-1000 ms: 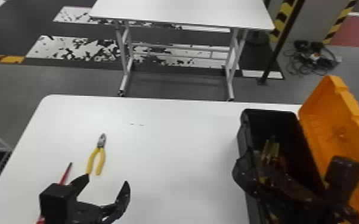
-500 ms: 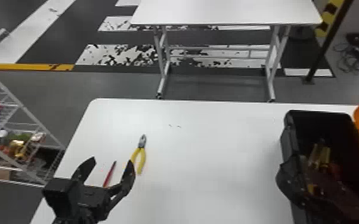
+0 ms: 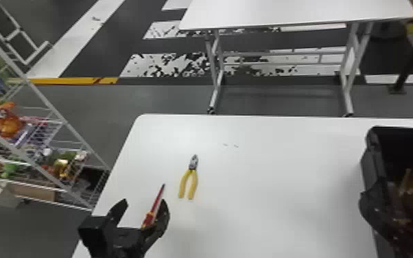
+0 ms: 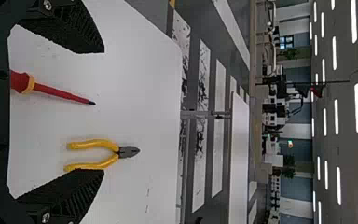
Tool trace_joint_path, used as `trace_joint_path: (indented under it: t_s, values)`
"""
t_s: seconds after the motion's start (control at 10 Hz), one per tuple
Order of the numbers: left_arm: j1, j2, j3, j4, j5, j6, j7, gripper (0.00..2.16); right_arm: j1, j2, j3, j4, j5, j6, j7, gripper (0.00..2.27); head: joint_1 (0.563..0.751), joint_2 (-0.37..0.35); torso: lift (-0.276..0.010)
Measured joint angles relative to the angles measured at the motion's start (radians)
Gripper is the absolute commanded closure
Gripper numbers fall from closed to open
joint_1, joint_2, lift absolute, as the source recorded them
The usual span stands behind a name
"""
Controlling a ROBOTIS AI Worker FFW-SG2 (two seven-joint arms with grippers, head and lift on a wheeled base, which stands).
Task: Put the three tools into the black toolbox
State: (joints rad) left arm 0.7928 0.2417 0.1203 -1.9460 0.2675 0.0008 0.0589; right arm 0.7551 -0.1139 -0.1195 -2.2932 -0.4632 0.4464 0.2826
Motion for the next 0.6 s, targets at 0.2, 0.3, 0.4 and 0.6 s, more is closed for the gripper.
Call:
trace_joint_path:
  t_s: [0.2,0.3,0.4,0.6]
  values:
    - [-0.023,-0.006,0.003,0.071,-0.006,0.014,0.012,0.08,-0.006,-0.003,0.000,0.010,-0.001,-0.020,0.010,0.05,0.695,0.290,-0.051]
    - [-0.040,-0.007,0.006,0.108,-0.009,0.017,0.012,0.09,-0.007,-0.005,-0.004,0.013,-0.002,-0.031,0.015,0.06,0.695,0.295,-0.051]
    - [-0.056,-0.007,0.012,0.136,-0.011,0.019,0.012,0.09,-0.006,-0.008,-0.013,0.014,-0.008,-0.037,0.022,0.06,0.695,0.305,-0.051]
    - [-0.084,-0.007,0.023,0.179,-0.013,0.039,0.011,0.15,0.000,-0.010,-0.033,0.013,-0.023,-0.051,0.036,0.06,0.695,0.313,-0.051]
